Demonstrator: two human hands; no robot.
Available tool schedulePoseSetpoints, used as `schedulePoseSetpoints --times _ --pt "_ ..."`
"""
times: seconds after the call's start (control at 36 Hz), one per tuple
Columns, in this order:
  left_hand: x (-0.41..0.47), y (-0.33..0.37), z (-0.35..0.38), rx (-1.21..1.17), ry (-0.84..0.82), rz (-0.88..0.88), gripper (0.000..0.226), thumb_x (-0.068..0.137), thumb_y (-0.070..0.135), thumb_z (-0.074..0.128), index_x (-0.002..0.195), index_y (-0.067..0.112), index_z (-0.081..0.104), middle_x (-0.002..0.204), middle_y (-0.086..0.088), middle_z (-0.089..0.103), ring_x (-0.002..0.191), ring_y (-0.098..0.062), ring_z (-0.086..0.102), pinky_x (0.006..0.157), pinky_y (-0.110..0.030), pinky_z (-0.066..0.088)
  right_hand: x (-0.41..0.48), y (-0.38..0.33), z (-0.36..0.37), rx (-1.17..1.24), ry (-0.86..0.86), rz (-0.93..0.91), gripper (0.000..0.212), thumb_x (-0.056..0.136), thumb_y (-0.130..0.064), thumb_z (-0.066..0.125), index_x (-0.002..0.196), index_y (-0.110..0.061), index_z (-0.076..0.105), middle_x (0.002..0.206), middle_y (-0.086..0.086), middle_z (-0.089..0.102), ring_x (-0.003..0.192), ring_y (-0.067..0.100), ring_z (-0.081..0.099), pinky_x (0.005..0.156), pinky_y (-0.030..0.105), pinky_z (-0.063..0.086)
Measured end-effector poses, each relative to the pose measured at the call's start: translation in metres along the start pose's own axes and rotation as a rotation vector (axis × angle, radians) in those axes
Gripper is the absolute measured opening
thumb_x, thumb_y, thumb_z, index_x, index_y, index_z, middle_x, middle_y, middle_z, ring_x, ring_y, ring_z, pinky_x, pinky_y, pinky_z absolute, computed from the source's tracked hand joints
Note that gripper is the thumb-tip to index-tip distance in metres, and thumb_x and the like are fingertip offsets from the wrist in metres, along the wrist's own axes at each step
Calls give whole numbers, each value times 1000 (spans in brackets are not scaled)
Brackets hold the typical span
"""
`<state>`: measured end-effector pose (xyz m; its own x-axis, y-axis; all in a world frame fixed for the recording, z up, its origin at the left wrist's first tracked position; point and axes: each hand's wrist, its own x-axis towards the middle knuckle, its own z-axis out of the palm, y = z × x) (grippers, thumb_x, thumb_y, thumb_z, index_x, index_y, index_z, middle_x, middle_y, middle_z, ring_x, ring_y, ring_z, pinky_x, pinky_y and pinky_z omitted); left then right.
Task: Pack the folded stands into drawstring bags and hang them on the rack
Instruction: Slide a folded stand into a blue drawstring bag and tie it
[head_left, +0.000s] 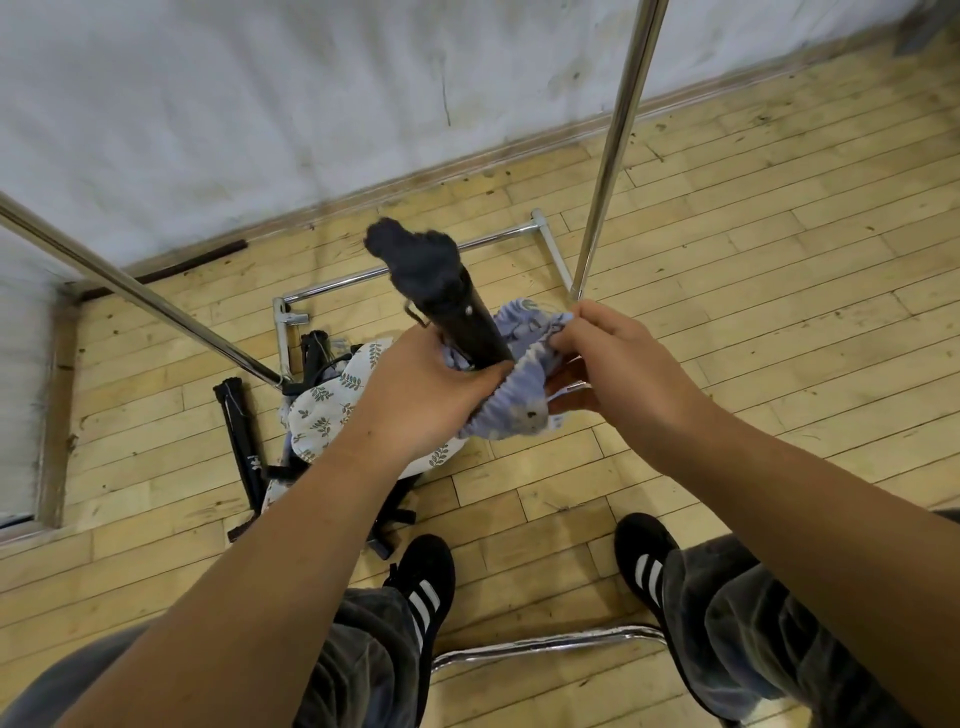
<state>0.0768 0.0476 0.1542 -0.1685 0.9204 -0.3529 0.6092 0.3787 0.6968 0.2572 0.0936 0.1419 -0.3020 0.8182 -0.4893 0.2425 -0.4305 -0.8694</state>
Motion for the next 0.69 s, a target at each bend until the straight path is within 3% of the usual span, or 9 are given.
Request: schedulePoseSetpoints --times 0.08,0.17,0.31,0.33,0.39,0.44,0.53,0.61,0.69 --pt "-1 2 4 133 -12 0 14 97 26 67 100 13 69 80 8 66 66 3 58 57 -4 39 -3 -3 1 -32 -34 -73 20 102 -13 46 102 6 51 99 27 65 82 28 70 74 38 63" --pt "-5 2 7 202 41 -11 20 95 15 67 85 16 49 58 15 41 45 0 45 50 -3 39 -7 -7 3 -72 -106 -143 18 102 -12 46 95 5 47 103 31 58 81 22 62 74 37 58" --pt "-7 6 6 293 42 44 21 94 8 63 91 16 44 62 17 38 51 1 36 51 -1 37 -11 -5 5 -173 -200 -181 16 97 -24 62 104 -10 58 106 10 69 95 30 72 89 58 59" --pt "-7 8 5 311 48 53 22 94 8 63 88 16 43 63 16 41 51 1 38 52 -1 37 -11 -5 5 -182 -211 -196 20 95 -26 68 111 -20 58 109 1 69 96 25 73 89 56 60" --pt "-2 9 6 354 -19 45 28 96 10 59 78 17 39 72 7 55 61 -3 51 61 -10 40 -11 -4 4 -184 -236 -232 52 89 -34 78 131 -41 49 117 -10 64 100 13 72 90 44 62" --pt "3 12 7 477 -114 46 32 97 14 55 72 19 36 80 5 55 70 -9 51 60 -22 33 -14 -4 5 -233 -245 -316 73 85 -45 81 143 -55 38 125 -13 60 109 9 68 93 35 59" --pt "4 13 8 553 -181 178 35 85 22 56 65 38 32 69 17 40 67 -8 45 55 -14 30 -14 -1 8 -322 -152 -450 53 83 -50 80 126 -59 52 124 -12 63 118 8 60 97 39 56" --pt "4 3 6 252 -123 140 13 82 27 58 85 39 57 74 15 62 70 6 61 55 -8 41 -11 3 6 -374 -63 -469 42 85 -43 79 108 -66 53 116 -9 63 111 4 58 94 33 54" --pt "8 -7 -1 130 -41 124 24 88 19 66 108 33 67 87 11 72 73 0 66 60 -19 50 -9 4 4 -401 -36 -437 39 89 -37 77 116 -56 56 117 -2 62 108 5 59 90 26 51"
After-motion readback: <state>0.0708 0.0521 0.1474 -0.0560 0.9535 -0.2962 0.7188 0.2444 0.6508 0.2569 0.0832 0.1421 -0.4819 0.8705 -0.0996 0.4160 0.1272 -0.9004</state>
